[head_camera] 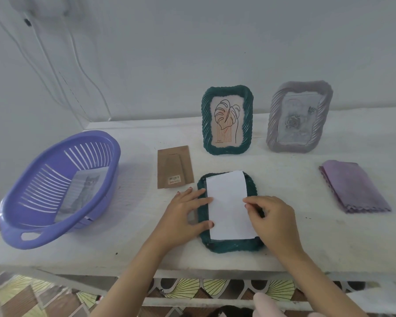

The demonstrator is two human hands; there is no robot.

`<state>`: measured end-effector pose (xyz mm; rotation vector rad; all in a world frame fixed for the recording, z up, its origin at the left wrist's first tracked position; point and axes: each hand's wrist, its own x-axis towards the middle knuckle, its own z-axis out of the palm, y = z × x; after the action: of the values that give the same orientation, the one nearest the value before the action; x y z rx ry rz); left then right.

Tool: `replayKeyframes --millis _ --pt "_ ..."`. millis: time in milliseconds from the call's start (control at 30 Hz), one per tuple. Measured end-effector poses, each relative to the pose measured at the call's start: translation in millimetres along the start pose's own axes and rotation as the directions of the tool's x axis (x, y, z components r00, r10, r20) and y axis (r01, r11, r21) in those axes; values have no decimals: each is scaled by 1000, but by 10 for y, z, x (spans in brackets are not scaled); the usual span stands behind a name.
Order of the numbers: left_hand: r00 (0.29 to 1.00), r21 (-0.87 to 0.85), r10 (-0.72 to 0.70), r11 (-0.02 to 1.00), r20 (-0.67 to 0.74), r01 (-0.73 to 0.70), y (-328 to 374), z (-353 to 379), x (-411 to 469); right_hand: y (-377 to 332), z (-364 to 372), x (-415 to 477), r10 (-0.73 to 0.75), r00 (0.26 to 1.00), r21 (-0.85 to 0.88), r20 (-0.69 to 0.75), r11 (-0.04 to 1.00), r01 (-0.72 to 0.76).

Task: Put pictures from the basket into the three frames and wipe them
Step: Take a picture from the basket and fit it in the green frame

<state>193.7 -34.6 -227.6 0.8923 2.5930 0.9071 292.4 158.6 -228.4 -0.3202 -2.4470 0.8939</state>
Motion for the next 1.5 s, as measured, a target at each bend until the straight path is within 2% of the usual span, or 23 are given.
replayKeyframes --millis 167,367,500,567,600,667,700,767,833,900,933,1033,1167,1500 --pt "1000 -27 1 1000 -3 -1 -12 6 -8 -45 -56 106 105 983 -4 149 994 -105" --pt "1000 -30 -12 999 -28 12 23 10 -50 -56 -81 167 141 973 52 182 987 -153" --pt "979 -4 31 999 -200 -32 120 -32 -189 -65 -73 149 155 976 175 156 968 -182" --pt "919 153 94 987 -384 -37 113 -153 -278 -83 -54 155 162 974 254 159 947 -199" --pt "863 265 132 964 -488 2 93 -247 -325 -93 -43 165 172 971 292 165 932 -214" --pt "768 416 145 894 -624 169 45 -506 -418 -127 -17 190 201 963 363 181 896 -255" --pt "758 443 95 855 -645 270 19 -658 -460 -152 -2 210 220 957 399 191 873 -281" --pt "787 462 -103 760 -609 457 -27 -960 -527 -224 51 266 256 940 480 226 810 -336" --pt "792 402 -324 725 -518 559 -93 -1215 -548 -328 135 332 283 916 538 286 743 -398" --pt "785 240 -433 786 -444 570 -150 -1376 -542 -442 260 388 286 897 557 338 707 -436" --pt "793 201 -437 808 -425 554 -172 -1413 -532 -496 331 409 283 891 556 356 702 -445" --pt "808 231 -366 830 -461 508 -210 -1462 -540 -637 546 454 281 875 547 394 694 -469" --pt "764 146 -341 860 -549 489 -247 -1599 -660 -862 850 506 245 857 535 453 694 -481" --pt "773 -78 -381 914 -506 399 -316 -1904 -883 -1355 1560 582 269 769 430 580 701 -569"
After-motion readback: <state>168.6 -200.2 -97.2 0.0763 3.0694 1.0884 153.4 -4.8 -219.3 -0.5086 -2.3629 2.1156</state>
